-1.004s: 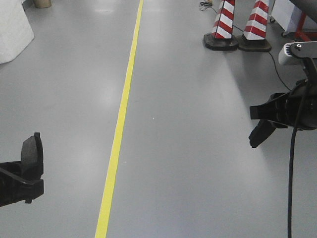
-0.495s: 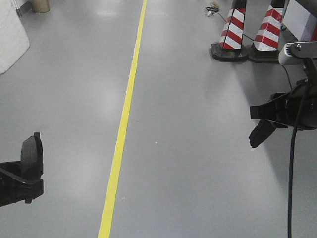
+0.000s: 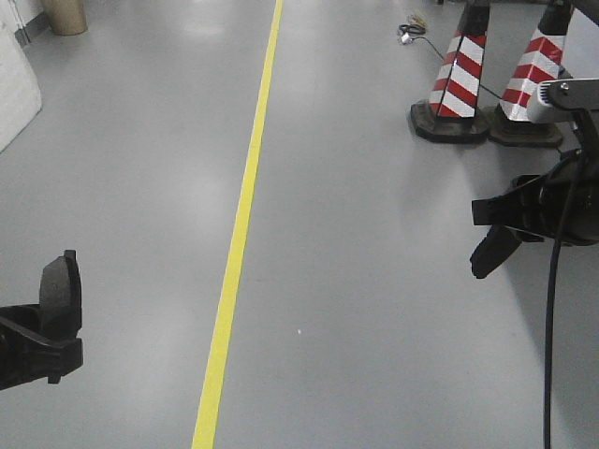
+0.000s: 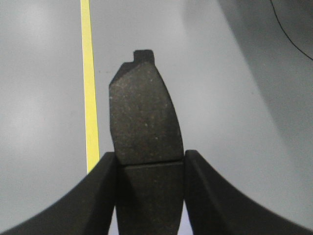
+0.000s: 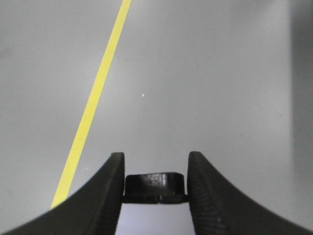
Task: Move and align brake pads A on conveyor
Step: 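Drive along the yellow floor line toward the red-and-white cones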
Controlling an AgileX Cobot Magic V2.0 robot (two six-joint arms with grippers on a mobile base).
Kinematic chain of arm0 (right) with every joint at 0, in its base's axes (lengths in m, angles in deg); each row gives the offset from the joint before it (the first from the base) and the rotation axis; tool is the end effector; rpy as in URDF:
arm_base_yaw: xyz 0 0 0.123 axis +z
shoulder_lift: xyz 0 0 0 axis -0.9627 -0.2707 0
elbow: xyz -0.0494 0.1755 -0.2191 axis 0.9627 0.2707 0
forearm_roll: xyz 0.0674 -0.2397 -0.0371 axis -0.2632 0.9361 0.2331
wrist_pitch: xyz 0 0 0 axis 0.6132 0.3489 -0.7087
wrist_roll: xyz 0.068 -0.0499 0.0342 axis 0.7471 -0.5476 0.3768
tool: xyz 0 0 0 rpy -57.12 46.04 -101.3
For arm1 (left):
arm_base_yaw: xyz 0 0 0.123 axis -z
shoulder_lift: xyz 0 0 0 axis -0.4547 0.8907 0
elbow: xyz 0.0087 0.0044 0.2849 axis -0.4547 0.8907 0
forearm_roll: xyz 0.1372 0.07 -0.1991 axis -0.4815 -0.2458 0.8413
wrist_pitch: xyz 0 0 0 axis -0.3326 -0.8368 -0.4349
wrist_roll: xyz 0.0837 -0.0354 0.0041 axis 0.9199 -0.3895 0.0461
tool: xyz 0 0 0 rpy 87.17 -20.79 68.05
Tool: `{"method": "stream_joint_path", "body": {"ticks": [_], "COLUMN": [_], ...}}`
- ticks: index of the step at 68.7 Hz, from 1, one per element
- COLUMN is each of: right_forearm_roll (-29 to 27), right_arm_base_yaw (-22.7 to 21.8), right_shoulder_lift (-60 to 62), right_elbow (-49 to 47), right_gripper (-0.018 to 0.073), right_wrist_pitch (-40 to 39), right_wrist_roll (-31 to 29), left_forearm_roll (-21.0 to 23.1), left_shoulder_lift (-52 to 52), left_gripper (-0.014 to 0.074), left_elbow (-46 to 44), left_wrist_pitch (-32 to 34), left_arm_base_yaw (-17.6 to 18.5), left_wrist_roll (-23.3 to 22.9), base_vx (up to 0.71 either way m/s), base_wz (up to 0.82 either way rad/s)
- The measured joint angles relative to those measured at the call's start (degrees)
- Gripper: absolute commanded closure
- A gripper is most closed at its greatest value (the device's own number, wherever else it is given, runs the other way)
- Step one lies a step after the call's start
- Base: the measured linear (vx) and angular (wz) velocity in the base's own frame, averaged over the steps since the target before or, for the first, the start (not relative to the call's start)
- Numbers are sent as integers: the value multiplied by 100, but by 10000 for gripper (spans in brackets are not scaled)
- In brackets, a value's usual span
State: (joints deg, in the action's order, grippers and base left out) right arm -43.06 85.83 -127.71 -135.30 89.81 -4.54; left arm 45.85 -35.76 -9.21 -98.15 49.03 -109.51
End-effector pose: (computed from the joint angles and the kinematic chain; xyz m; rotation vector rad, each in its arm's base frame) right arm 0.2508 0.0474 0.3340 -0.1452 2.3361 0.0824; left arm 0.1526 -0.0559 0.2716 0.0542 2.2536 -0.3075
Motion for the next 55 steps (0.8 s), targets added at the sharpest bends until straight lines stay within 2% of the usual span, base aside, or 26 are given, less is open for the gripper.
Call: {"method": "stream_joint_path", "body": {"ticks": [55], "right_forearm_roll": [0], "right_arm_base_yaw": [0], "right_shoulder_lift": [0], "right_elbow": [0], "right_gripper": [555], "right_wrist_pitch": [-5], "right_wrist_roll": [0], "left_forearm_roll": [0], "left_shoulder_lift": [0], "left_gripper": [594], "left_elbow": [0], "left_wrist_pitch": [-5], "left_arm_base_yaw": [0], "left_wrist_roll": [0], "base_vx": [59], "base_wz": [-1]}}
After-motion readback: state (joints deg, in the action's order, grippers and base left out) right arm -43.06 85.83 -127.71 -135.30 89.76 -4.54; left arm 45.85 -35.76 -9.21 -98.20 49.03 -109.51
